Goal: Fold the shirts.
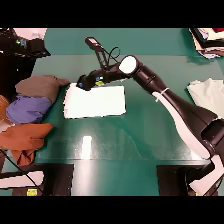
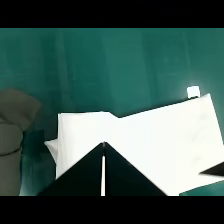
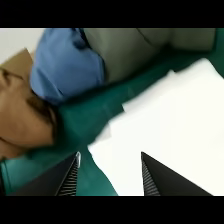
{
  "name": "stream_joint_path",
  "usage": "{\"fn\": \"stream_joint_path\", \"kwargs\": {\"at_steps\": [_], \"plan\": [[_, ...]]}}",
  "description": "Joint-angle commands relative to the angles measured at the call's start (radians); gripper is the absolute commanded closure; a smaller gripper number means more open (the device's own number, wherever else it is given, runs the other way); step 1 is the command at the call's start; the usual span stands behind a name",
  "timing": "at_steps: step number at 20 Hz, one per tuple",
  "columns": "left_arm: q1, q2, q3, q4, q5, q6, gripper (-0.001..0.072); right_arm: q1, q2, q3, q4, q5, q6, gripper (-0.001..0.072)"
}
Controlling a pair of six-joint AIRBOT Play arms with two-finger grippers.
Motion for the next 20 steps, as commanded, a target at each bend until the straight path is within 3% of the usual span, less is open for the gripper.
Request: {"fn": "stream_joint_path", "kwargs": {"at_steps": [1,5,9,11,15,19,20], "plan": [[0.009,0.007,0.0,-0.008,-0.037,0.006,0.0682,-0.101,0.025,0.0,-0.154,0.229,0.078,0.0287],[0.009,0.007,0.0,-0.009,-0.045,0.007,0.0681,-0.259,0.04,-0.044,-0.204,0.39,0.134,0.0287],[0.009,0.007,-0.001,-0.01,-0.047,0.033,0.0682,-0.36,0.111,-0.286,-0.202,0.278,0.202,0.0271],[0.009,0.007,-0.003,-0.01,-0.046,0.033,0.0681,-0.378,0.119,-0.391,-0.144,0.21,0.215,0.0071],[0.009,0.006,-0.003,-0.031,-0.022,0.033,0.0682,-0.35,0.067,-0.496,0.036,0.122,0.19,0.0069],[0.009,0.006,-0.003,-0.042,-0.014,0.033,0.0682,-0.285,-0.026,-0.456,0.132,0.093,0.164,0.0073],[0.009,0.006,-0.003,-0.048,-0.015,0.033,0.0682,-0.274,-0.039,-0.44,0.137,0.077,0.162,0.0158]]}}
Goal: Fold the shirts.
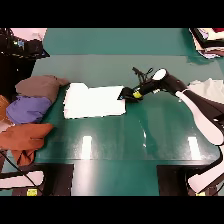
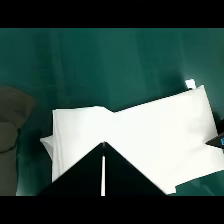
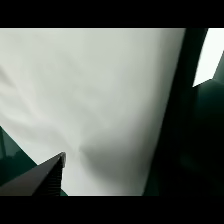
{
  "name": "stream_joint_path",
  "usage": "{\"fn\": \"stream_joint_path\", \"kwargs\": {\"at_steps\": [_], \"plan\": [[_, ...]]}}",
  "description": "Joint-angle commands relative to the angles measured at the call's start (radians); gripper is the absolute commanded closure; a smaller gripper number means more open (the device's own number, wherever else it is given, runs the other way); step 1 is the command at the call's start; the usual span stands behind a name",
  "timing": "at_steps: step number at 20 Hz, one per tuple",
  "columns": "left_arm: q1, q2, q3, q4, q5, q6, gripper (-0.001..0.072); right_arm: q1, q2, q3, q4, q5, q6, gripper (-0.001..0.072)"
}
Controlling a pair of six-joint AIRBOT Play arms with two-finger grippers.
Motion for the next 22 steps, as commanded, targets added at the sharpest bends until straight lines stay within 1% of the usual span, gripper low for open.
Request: {"fn": "stream_joint_path", "kwargs": {"at_steps": [1,2,3,4,5,8,10,12,15,18,22], "plan": [[0.0,0.0,-0.001,-0.029,0.006,0.001,0.0682,0.039,-0.051,0.026,0.062,-0.068,-0.018,0.0323],[-0.003,0.0,-0.001,-0.053,0.007,0.001,0.0682,0.042,-0.049,0.031,0.061,-0.094,-0.031,0.0513],[-0.011,0.0,-0.001,-0.067,0.01,0.005,0.0682,0.041,-0.049,0.042,0.061,-0.104,-0.038,0.0641],[-0.026,0.0,0.0,-0.074,0.013,0.013,0.0683,0.032,-0.047,0.057,0.057,-0.105,-0.052,0.0683],[-0.054,0.0,0.0,-0.073,0.017,0.013,0.0683,0.017,-0.035,0.072,0.031,-0.105,-0.053,0.0696],[-0.169,0.0,0.0,-0.072,0.026,0.018,0.0683,-0.091,0.066,0.111,-0.117,-0.097,-0.048,0.0697],[-0.251,0.0,0.0,-0.073,0.038,0.018,0.0683,-0.213,0.148,0.135,-0.187,-0.064,-0.048,0.0697],[-0.32,0.0,0.0,-0.073,0.077,0.018,0.0682,-0.373,0.228,0.152,-0.243,-0.048,-0.048,0.0697],[-0.41,0.0,0.0,-0.073,0.149,0.015,0.0682,-0.611,0.306,0.152,-0.251,-0.027,-0.048,0.0697],[-0.477,0.0,0.0,-0.072,0.219,0.016,0.0682,-0.814,0.321,0.152,-0.25,-0.007,-0.049,0.0697],[-0.515,-0.006,-0.001,-0.071,0.266,0.016,0.0682,-0.964,0.32,0.152,-0.235,-0.012,-0.052,0.0697]]}}
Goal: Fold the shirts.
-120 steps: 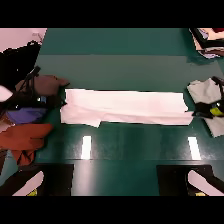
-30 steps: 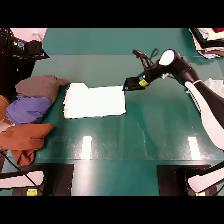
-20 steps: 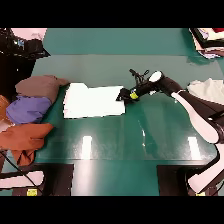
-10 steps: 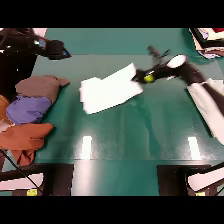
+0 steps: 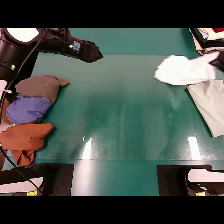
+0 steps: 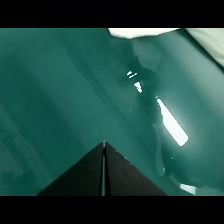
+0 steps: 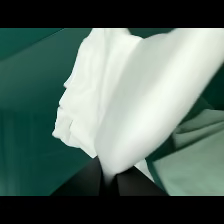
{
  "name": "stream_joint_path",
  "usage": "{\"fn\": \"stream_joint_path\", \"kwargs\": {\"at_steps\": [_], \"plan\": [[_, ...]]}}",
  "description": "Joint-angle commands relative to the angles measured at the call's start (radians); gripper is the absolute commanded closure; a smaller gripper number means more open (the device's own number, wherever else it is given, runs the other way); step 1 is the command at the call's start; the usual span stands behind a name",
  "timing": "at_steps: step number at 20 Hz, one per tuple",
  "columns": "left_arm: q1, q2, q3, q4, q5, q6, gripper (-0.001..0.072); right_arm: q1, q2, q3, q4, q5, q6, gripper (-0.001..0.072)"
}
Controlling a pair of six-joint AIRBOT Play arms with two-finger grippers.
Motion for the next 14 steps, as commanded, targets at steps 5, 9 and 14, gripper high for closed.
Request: {"fn": "stream_joint_path", "kwargs": {"at_steps": [5,9,14], "plan": [[-0.034,-0.013,-0.004,0.008,0.05,-0.001,0.0682,-0.187,0.011,0.111,0.076,0.047,-0.002,0.0697],[-0.034,-0.018,-0.004,0.009,0.048,0.002,0.0682,-0.217,0.011,0.25,0.068,0.175,-0.001,0.0697],[-0.034,-0.018,-0.004,0.017,0.034,0.003,0.0682,-0.291,0.075,0.228,0.005,0.261,0.047,0.0698]]}}
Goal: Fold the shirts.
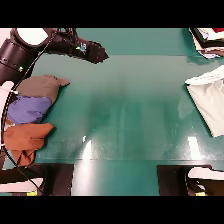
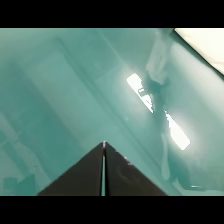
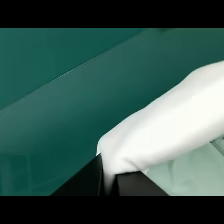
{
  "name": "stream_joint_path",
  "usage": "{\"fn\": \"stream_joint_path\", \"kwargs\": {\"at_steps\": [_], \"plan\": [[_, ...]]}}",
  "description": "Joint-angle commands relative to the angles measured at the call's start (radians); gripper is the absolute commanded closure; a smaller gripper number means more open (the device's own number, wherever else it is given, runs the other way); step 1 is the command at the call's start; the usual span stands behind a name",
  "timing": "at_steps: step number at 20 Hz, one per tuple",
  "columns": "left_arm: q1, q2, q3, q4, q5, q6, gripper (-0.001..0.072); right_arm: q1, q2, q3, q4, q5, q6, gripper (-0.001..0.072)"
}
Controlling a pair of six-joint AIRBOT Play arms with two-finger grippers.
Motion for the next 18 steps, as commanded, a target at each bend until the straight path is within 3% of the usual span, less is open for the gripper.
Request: {"fn": "stream_joint_path", "kwargs": {"at_steps": [1,7,8,9,13,14,18], "plan": [[0.0,-0.001,0.0,0.01,-0.012,0.003,0.0682,-0.052,0.072,-0.052,-0.103,0.05,0.038,0.0698],[0.0,-0.001,0.0,0.019,-0.02,0.003,0.0682,-0.15,0.281,-0.399,-0.307,0.048,0.039,0.0692],[0.0,-0.001,0.0,0.019,-0.02,0.003,0.0681,-0.169,0.307,-0.457,-0.319,0.047,0.04,0.0647],[0.0,-0.001,0.0,0.019,-0.021,0.003,0.0682,-0.188,0.331,-0.517,-0.319,0.047,0.041,0.0539],[0.0,-0.001,0.0,0.021,-0.039,0.011,0.0682,-0.273,0.396,-0.671,-0.319,0.051,0.047,0.0231],[0.0,-0.001,0.0,0.023,-0.047,0.011,0.0682,-0.293,0.411,-0.686,-0.317,0.05,0.047,0.02],[0.0,-0.001,0.0,0.024,-0.057,0.011,0.0681,-0.266,0.491,-0.69,-0.24,0.001,0.061,0.0203]]}}
